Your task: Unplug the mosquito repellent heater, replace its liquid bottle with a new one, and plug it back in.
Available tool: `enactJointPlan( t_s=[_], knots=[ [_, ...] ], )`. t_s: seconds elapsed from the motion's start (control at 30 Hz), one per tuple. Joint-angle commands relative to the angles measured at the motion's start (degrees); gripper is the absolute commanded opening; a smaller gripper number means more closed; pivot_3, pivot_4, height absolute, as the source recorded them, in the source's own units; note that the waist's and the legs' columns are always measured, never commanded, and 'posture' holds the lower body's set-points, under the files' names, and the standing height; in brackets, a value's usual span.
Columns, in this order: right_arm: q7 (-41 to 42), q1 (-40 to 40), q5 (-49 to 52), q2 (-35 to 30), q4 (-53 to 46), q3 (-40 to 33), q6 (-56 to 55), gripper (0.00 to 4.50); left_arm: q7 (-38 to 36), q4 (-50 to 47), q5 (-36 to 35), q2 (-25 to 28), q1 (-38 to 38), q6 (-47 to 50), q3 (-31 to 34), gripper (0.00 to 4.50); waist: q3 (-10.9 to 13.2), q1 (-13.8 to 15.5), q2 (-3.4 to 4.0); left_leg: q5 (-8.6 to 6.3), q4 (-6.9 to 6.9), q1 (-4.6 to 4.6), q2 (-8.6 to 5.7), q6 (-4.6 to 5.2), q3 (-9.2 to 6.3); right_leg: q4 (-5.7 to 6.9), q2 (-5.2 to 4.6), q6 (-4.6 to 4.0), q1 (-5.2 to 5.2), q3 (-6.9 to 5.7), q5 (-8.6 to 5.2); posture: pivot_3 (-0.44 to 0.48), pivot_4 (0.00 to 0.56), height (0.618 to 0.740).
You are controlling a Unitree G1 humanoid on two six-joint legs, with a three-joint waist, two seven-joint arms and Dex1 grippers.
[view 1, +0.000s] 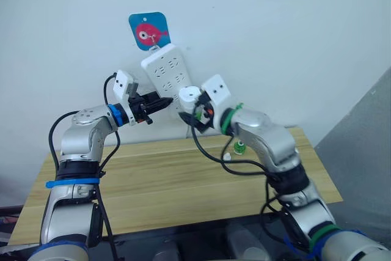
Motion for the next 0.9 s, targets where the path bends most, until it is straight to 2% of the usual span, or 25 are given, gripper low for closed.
enactJointPlan(
  t_s=[0.03,0.13,0.2,0.27,0.47,0.5,0.83,0.9],
  knots=[
    [5.56,2.68,4.18,-5.53,-11.05,0.73,3.21,4.5,1.18,1.61,2.3,1.39,-1.27,-3.42,0.04,1.32,0.0,0.02,0.0,0.0,0.01,0.02,-0.03,0.0,0.04,0.02,0.01,0.0,0.0,0.01,0.0,-0.204,0.061,0.74],
    [7.54,4.42,6.11,-9.64,-15.17,-0.22,4.16,4.5,0.62,3.69,2.1,2.14,-2.13,-5.31,0.62,1.32,0.0,-0.01,0.0,0.0,0.03,0.12,-0.08,0.0,0.1,0.06,0.17,0.24,0.04,0.03,-0.14,-0.211,0.063,0.74],
    [7.45,4.09,6.77,-10.41,-15.44,-0.77,4.56,4.5,-0.38,4.39,1.86,2.67,-2.48,-5.72,0.41,2.04,0.0,-0.09,0.0,0.0,0.03,0.16,0.0,0.0,0.11,0.08,0.29,0.26,0.05,0.04,-0.15,-0.211,0.064,0.74],
    [7.04,3.28,6.93,-10.6,-14.96,-1.22,4.27,4.5,-1.03,4.64,2.14,3.02,-2.61,-6.15,0.13,2.48,0.0,-0.2,0.0,0.0,0.02,0.17,0.05,0.0,0.11,0.09,0.36,0.26,0.03,0.05,-0.16,-0.209,0.064,0.74],
    [7.13,1.72,6.94,-10.83,-14.01,-1.61,1.84,4.5,-0.68,3.52,2.92,5.76,-0.45,-6.89,1.39,4.32,0.0,0.03,0.0,-0.01,-0.03,0.03,0.0,0.0,0.14,0.05,0.24,0.01,-0.1,0.08,-0.02,-0.193,0.069,0.74],
    [7.47,1.81,7.11,-10.89,-14.21,-1.64,1.15,4.5,-1.14,2.34,2.72,6.76,0.85,-6.56,1.74,4.46,0.0,0.06,0.0,-0.01,-0.06,0.01,-0.01,0.0,0.15,0.04,0.23,0.0,-0.12,0.09,-0.01,-0.191,0.071,0.74],
    [10.1,3.36,8.21,-10.12,-14.22,-0.95,-6.13,4.5,-5.09,-12.82,-1.24,16.79,16.77,-1.27,7.45,4.46,0.16,0.64,-0.03,0.0,-0.27,0.09,0.1,0.0,0.25,0.1,0.28,0.19,-0.21,0.17,-0.17,-0.127,0.091,0.74],
    [9.96,3.45,8.05,-9.0,-13.46,-0.42,-7.28,4.11,-7.41,-18.37,-3.55,19.01,21.69,1.02,9.26,4.5,0.22,0.76,-0.06,0.0,-0.29,0.1,0.12,0.0,0.3,0.08,0.27,0.19,-0.21,0.2,-0.17,-0.113,0.095,0.74]
  ],
)
